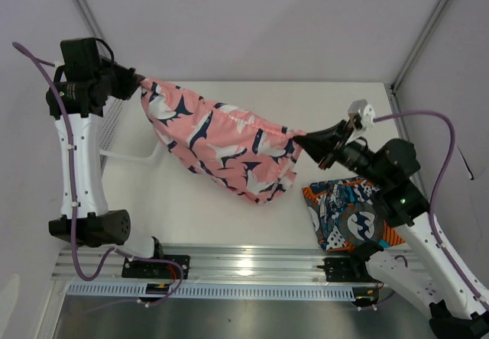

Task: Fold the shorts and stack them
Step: Flatten the shorts out

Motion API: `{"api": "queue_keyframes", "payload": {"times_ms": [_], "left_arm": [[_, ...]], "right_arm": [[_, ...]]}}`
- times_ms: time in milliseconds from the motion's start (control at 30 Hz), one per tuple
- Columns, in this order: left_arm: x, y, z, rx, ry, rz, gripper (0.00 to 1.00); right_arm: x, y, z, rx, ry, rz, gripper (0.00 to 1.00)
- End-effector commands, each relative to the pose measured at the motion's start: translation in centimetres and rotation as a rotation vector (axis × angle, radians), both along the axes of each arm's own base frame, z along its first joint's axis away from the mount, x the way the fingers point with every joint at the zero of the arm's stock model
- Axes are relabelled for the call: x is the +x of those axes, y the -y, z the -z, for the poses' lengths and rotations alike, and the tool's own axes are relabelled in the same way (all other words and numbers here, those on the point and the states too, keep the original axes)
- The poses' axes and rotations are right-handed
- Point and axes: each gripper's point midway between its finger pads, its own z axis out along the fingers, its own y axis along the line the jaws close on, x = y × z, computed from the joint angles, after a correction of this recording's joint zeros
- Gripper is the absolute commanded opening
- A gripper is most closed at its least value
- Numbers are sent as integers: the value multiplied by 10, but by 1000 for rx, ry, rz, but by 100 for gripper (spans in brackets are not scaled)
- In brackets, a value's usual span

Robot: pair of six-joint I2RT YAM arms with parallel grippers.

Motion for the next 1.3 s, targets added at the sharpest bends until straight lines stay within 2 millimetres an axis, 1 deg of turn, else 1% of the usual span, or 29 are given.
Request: {"api": "queue_keyframes", "payload": {"times_ms": [0, 33, 67, 133, 167, 233, 300, 333, 367, 433, 467, 500, 567, 600, 700, 733, 800, 833, 900, 933, 967, 1000, 1033, 1067, 1100, 1133, 1167, 1233, 1267], "left_arm": [[-4, 9, -7, -148, 48, 13, 0], [-4, 10, -10, -163, 68, 15, 0], [-7, 12, -2, -206, 51, 8, 0], [-7, 11, -9, -242, 94, -1, 0], [-10, 11, 4, -288, 72, -14, 0], [-9, 9, 6, -311, 98, -16, 0], [-14, 5, 4, -313, 115, -35, 0], [-16, 3, 2, -307, 123, -41, 0], [-17, 1, 0, -304, 131, -56, 0], [-26, -1, -14, -301, 181, -64, 0], [-30, -4, -17, -298, 193, -87, 0], [-40, -7, -24, -291, 224, -104, 0], [-51, -16, -32, -291, 260, -156, 0], [-61, -19, -41, -283, 293, -177, 0], [-74, -18, -54, -291, 324, -189, 0], [-81, -15, -63, -301, 347, -180, 0], [-88, -10, -67, -316, 355, -166, 0], [-92, -9, -69, -321, 364, -166, 0], [-109, -8, -74, -320, 391, -182, 0], [-115, -11, -75, -316, 404, -209, 0], [-133, -9, -81, -312, 442, -218, 0], [-139, -9, -79, -314, 452, -227, 0], [-147, -10, -82, -314, 479, -242, 0], [-164, -8, -86, -313, 521, -241, 0], [-172, -6, -89, -310, 544, -240, 0], [-180, -5, -93, -304, 569, -239, 0], [-194, -2, -97, -301, 598, -236, 0], [-207, 1, -103, -298, 632, -230, 0], [-211, 4, -105, -304, 645, -218, 0]], "right_arm": [[32, 7, -28, 4, -49, 7, 0], [42, 8, -29, 7, -77, -11, 0], [62, 10, -26, 4, -111, -38, 0], [77, 15, -32, 54, -148, -61, 0], [87, 25, -39, 77, -122, -70, 0], [87, 30, -48, 127, -146, -97, 0], [93, 34, -50, 125, -151, -78, 0], [93, 34, -56, 114, -130, -80, 0], [96, 35, -54, 109, -145, -79, 0], [87, 36, -59, 108, -132, -114, 0], [74, 39, -72, 111, -69, -117, 0], [73, 45, -77, 123, -48, -80, 0], [70, 52, -79, 123, -34, -48, 0], [69, 56, -80, 119, -27, -43, 0], [64, 54, -82, 124, -21, -72, 0], [58, 53, -86, 124, 11, -95, 0], [49, 51, -89, 139, 12, -117, 0], [37, 51, -98, 144, 53, -124, 0], [23, 52, -103, 144, 80, -130, 0], [7, 52, -110, 143, 103, -131, 0], [0, 53, -113, 142, 119, -123, 0], [-8, 54, -115, 139, 134, -118, 0], [-26, 55, -118, 138, 152, -115, 0], [-34, 56, -120, 138, 166, -105, 0], [-40, 57, -121, 129, 187, -95, 0], [-57, 58, -123, 126, 200, -90, 0], [-65, 59, -124, 124, 215, -82, 0], [-81, 62, -124, 118, 235, -62, 0], [-101, 64, -129, 120, 283, -56, 0]]}}
